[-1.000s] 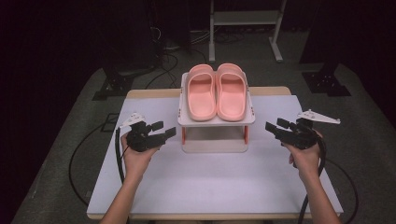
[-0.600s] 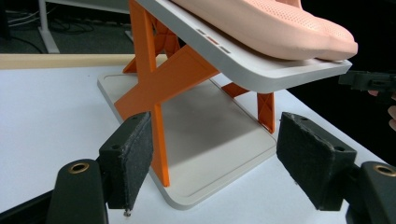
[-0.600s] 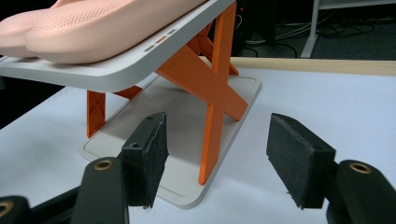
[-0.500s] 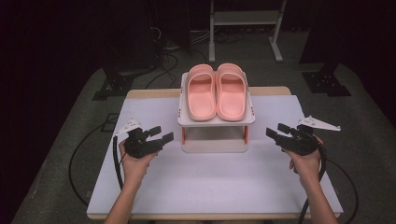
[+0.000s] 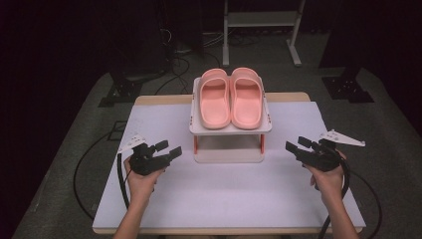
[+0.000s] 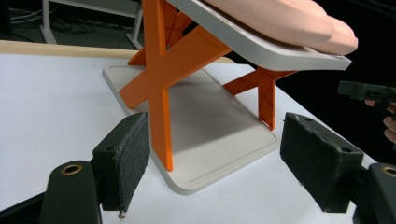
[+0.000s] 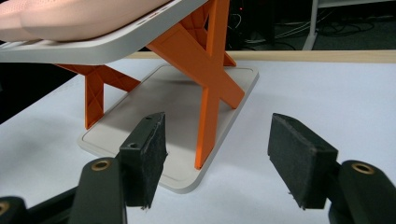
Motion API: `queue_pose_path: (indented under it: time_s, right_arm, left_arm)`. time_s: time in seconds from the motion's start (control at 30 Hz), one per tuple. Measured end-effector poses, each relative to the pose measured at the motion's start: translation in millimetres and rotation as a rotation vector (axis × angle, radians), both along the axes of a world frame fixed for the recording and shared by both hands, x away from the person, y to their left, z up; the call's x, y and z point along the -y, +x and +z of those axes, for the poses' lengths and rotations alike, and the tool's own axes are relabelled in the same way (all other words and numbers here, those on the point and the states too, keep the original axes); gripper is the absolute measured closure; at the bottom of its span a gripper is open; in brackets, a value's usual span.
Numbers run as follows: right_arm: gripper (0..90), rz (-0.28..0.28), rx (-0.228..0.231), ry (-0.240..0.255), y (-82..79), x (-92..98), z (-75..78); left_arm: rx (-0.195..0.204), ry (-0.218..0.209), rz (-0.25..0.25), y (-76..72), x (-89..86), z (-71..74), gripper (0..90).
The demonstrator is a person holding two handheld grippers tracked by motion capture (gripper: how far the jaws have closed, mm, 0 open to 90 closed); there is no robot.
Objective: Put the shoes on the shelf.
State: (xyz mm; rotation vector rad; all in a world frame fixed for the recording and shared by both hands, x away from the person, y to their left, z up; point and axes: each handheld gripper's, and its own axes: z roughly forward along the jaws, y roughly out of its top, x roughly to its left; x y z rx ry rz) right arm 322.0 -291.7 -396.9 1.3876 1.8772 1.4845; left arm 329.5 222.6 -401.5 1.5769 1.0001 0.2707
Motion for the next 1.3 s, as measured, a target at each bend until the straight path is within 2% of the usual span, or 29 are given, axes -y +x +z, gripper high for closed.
queue_pose_path:
  time_s: [0.67,0.93,1.3]
  right_arm:
    - [35.3,-0.022,-0.018,0.009,-14.7,11.8,-18.7]
    - [35.0,-0.024,-0.025,0.013,-19.3,14.5,-25.7]
    - [34.6,-0.027,-0.037,0.023,-27.1,18.2,-35.9]
  left_arm:
    - [-0.02,-0.013,0.001,-12.7,-2.9,-21.1,21.6]
    - [-0.03,-0.027,0.009,-20.9,-4.1,-37.3,20.8]
    - [-0.031,-0.029,0.015,-26.0,-5.0,-40.2,19.6]
